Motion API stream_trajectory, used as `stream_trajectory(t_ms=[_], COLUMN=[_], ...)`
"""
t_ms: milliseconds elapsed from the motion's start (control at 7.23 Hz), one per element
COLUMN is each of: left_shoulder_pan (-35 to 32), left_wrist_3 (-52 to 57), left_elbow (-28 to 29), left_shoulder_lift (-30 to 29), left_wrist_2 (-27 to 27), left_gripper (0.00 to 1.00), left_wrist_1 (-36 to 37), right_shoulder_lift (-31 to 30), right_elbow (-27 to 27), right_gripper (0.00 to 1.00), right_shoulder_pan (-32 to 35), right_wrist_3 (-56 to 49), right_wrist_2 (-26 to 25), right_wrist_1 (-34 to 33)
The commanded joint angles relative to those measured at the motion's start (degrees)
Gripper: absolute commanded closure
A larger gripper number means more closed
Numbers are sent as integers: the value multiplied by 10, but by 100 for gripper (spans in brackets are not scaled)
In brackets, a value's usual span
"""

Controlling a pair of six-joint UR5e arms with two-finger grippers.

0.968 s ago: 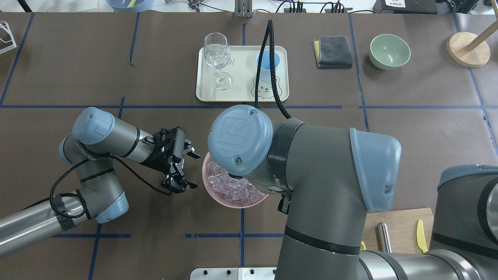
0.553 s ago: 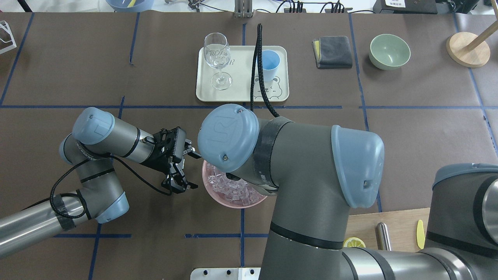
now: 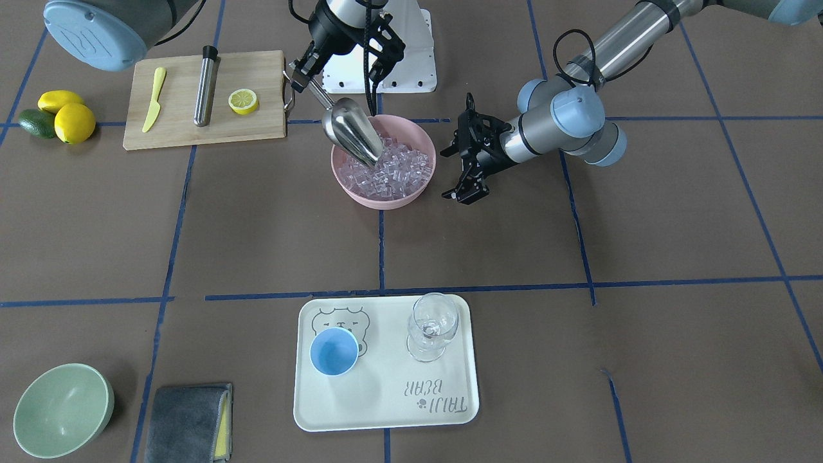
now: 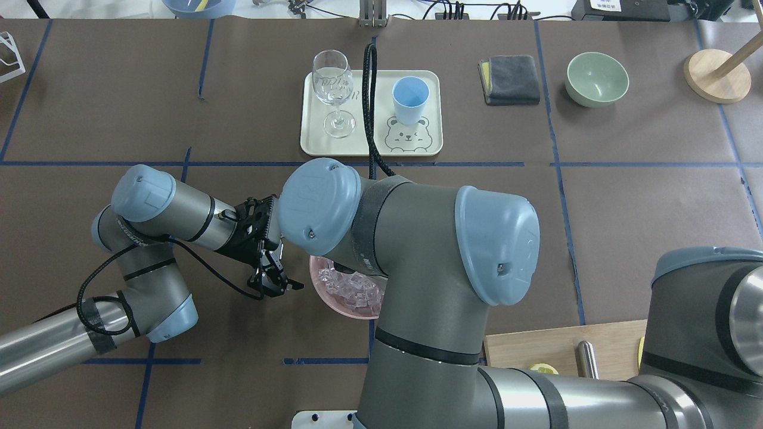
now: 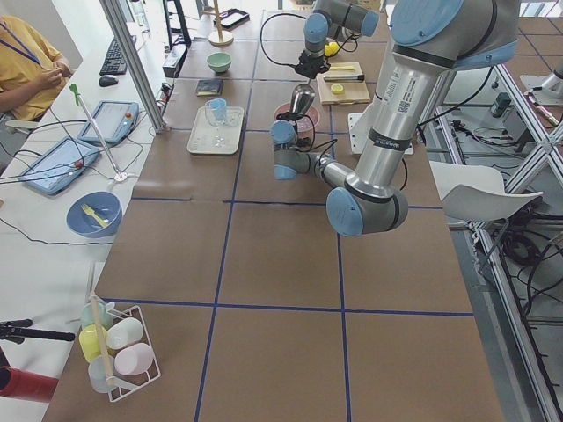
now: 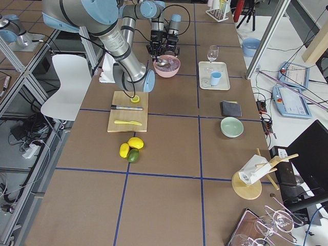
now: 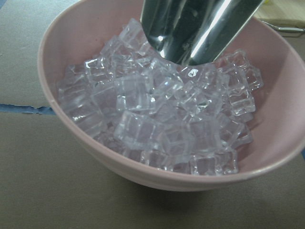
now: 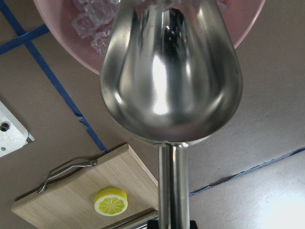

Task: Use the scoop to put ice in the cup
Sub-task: 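Dip the scoop into the ice cubes with the right gripper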

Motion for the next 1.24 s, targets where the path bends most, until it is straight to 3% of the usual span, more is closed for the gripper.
stream_trajectory(t_ms=[0, 415, 1106], left_shoulder_pan=[0, 0, 1], left_wrist_3=[0, -1, 0], left_elbow=[-1, -1, -2], left_shoulder_lift=[0, 0, -3], left_wrist_2=[0, 0, 0], left_gripper=[0, 0, 0], left_wrist_1=[-1, -1, 0], right_shoulder_lift=[-6, -17, -97], right_elbow=[-25, -30, -12], right_gripper=[100, 100, 100], right_shoulder_pan=[0, 2, 4], right_wrist_3=[0, 2, 12], right_wrist_2=[0, 2, 31], right_wrist_1=[43, 76, 202])
